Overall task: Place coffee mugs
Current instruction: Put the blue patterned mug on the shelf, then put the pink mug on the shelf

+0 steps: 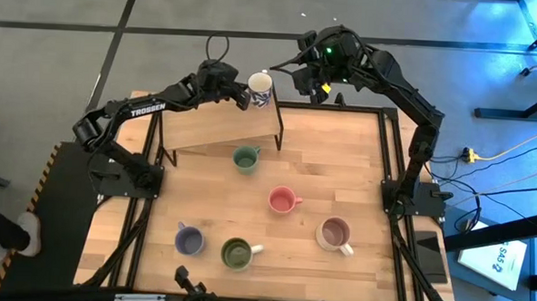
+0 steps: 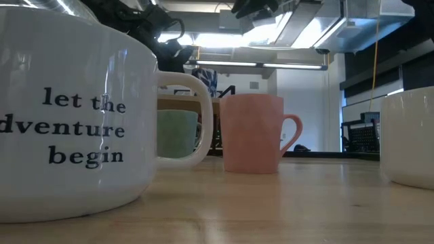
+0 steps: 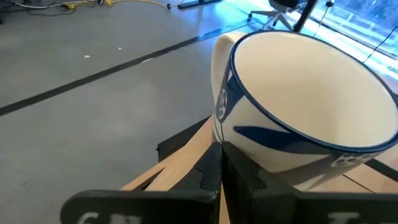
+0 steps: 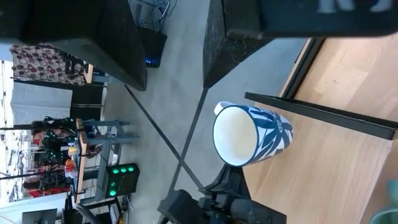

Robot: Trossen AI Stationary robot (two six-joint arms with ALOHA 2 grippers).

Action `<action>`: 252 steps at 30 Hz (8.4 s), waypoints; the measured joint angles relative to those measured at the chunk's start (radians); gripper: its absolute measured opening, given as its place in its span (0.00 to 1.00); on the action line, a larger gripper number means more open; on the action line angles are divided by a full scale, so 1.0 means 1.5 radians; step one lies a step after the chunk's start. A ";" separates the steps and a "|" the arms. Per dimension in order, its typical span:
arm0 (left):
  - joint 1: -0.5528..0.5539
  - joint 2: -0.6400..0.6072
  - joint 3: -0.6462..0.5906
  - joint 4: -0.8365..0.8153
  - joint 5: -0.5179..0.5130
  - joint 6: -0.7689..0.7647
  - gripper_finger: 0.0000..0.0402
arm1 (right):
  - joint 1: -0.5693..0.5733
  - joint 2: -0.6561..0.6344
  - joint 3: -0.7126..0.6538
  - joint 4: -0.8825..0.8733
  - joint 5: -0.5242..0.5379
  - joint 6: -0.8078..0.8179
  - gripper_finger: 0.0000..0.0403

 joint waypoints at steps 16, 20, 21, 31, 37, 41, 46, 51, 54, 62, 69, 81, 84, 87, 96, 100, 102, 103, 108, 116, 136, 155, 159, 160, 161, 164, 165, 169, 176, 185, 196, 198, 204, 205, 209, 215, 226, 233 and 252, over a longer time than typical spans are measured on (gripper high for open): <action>0.002 -0.148 -0.001 -0.086 -0.015 0.061 0.07 | 0.002 -0.003 0.000 -0.200 -0.076 0.117 0.35; -0.011 -0.227 -0.001 -0.103 0.091 0.106 0.18 | 0.028 -0.005 -0.002 -0.315 -0.133 0.183 0.35; -0.017 -0.248 -0.001 -0.101 0.119 0.110 0.20 | 0.041 -0.006 -0.003 -0.333 -0.137 0.196 0.35; -0.098 -0.407 0.000 -0.100 0.222 0.097 0.39 | 0.265 -0.022 -0.048 -0.326 -0.128 0.314 0.38; -0.143 -0.450 0.000 -0.102 0.222 0.054 0.40 | 0.373 -0.022 -0.119 -0.327 -0.068 0.431 0.56; -0.165 -0.459 0.000 -0.107 0.221 0.044 0.40 | 0.419 -0.022 -0.204 -0.300 -0.016 0.461 0.66; -0.186 -0.469 0.000 -0.127 0.221 0.043 0.40 | 0.459 -0.021 -0.355 -0.139 -0.020 0.467 0.65; -0.191 -0.483 0.000 -0.151 0.217 0.041 0.40 | 0.468 -0.021 -0.471 0.057 -0.031 0.470 0.60; -0.191 -0.493 0.000 -0.165 0.217 0.038 0.40 | 0.467 -0.021 -0.514 0.102 -0.030 0.487 0.59; -0.191 -0.502 0.000 -0.174 0.217 0.037 0.40 | 0.468 -0.021 -0.607 0.148 -0.058 0.511 0.59; -0.191 -0.505 0.000 -0.177 0.216 0.037 0.40 | 0.467 -0.021 -0.656 0.213 -0.032 0.502 0.59; -0.191 -0.505 0.000 -0.177 0.216 0.019 0.40 | 0.466 0.016 -0.681 0.225 -0.027 0.485 0.54; -0.191 -0.505 0.000 -0.178 0.215 0.019 0.40 | 0.466 0.017 -0.680 0.224 -0.002 0.474 0.44; -0.190 -0.505 0.000 -0.179 0.213 0.019 0.40 | 0.462 0.017 -0.680 0.218 0.000 0.470 0.28; -0.190 -0.505 0.000 -0.181 0.197 0.019 0.40 | 0.433 0.018 -0.660 0.171 -0.029 0.457 0.02; -0.190 -0.505 0.000 -0.181 0.197 0.019 0.40 | 0.415 0.018 -0.584 0.097 -0.035 0.390 0.02; -0.190 -0.505 0.000 -0.181 0.197 0.019 0.40 | 0.402 0.018 -0.528 0.054 -0.037 0.344 0.01; -0.190 -0.505 0.000 -0.181 0.197 0.019 0.40 | 0.393 0.018 -0.500 0.039 -0.039 0.323 0.01; -0.190 -0.505 0.000 -0.181 0.197 0.019 0.40 | 0.334 0.017 -0.361 0.005 -0.034 0.244 0.01; -0.190 -0.505 0.000 -0.182 0.198 -0.003 0.40 | 0.254 0.026 -0.209 0.012 -0.007 0.142 0.00; -0.190 -0.510 0.000 -0.193 0.084 -0.010 0.40 | 0.183 0.094 -0.123 0.020 0.003 0.033 0.00; -0.190 -0.510 0.000 -0.206 0.033 -0.014 0.40 | 0.144 0.137 -0.123 -0.060 -0.004 -0.009 0.00; -0.190 -0.510 0.000 -0.207 0.025 -0.014 0.40 | 0.138 0.137 -0.123 -0.079 -0.023 -0.015 0.00; -0.190 -0.510 0.000 -0.206 0.025 -0.014 0.40 | 0.136 0.137 -0.123 -0.079 -0.021 -0.016 0.00; -0.190 -0.510 0.000 -0.206 0.024 -0.014 0.40 | 0.135 0.137 -0.123 -0.076 -0.019 -0.019 0.00; -0.190 -0.509 0.000 -0.206 0.024 -0.014 0.40 | 0.130 0.137 -0.123 -0.083 -0.018 -0.020 0.00; -0.190 -0.509 0.000 -0.206 0.023 -0.014 0.40 | 0.130 0.137 -0.123 -0.091 -0.019 -0.020 0.00; -0.191 -0.509 0.000 -0.206 0.023 -0.014 0.40 | 0.126 0.145 -0.123 -0.101 -0.017 -0.025 0.00; -0.190 -0.509 0.000 -0.206 0.023 -0.014 0.40 | 0.124 0.145 -0.123 -0.107 -0.018 -0.035 0.00; -0.190 -0.509 0.000 -0.206 0.023 -0.016 0.40 | 0.117 0.145 -0.123 -0.127 -0.033 -0.037 0.00; -0.190 -0.509 0.000 -0.206 0.023 -0.016 0.40 | 0.117 0.145 -0.123 -0.110 -0.010 -0.036 0.10; -0.191 -0.509 0.000 -0.206 0.023 -0.016 0.40 | 0.117 0.145 -0.123 -0.106 -0.004 -0.036 0.15; -0.190 -0.510 0.000 -0.206 0.023 -0.015 0.40 | 0.118 0.144 -0.123 -0.092 0.017 -0.034 0.29; -0.190 -0.510 0.000 -0.206 0.023 -0.015 0.40 | 0.118 0.144 -0.123 -0.090 0.028 -0.034 0.31; -0.191 -0.510 0.000 -0.206 0.023 -0.014 0.40 | 0.118 0.144 -0.123 -0.077 0.057 -0.031 0.34; -0.191 -0.510 0.000 -0.206 0.023 -0.014 0.40 | 0.117 0.144 -0.123 -0.059 0.117 -0.012 0.33; -0.190 -0.510 0.000 -0.206 0.023 -0.015 0.40 | 0.114 0.144 -0.123 -0.061 0.187 0.021 0.33; -0.191 -0.510 0.000 -0.206 0.023 -0.015 0.40 | 0.109 0.144 -0.123 -0.061 0.188 0.037 0.33; -0.190 -0.510 0.000 -0.206 0.023 -0.014 0.40 | 0.109 0.138 -0.117 -0.079 0.115 0.059 0.33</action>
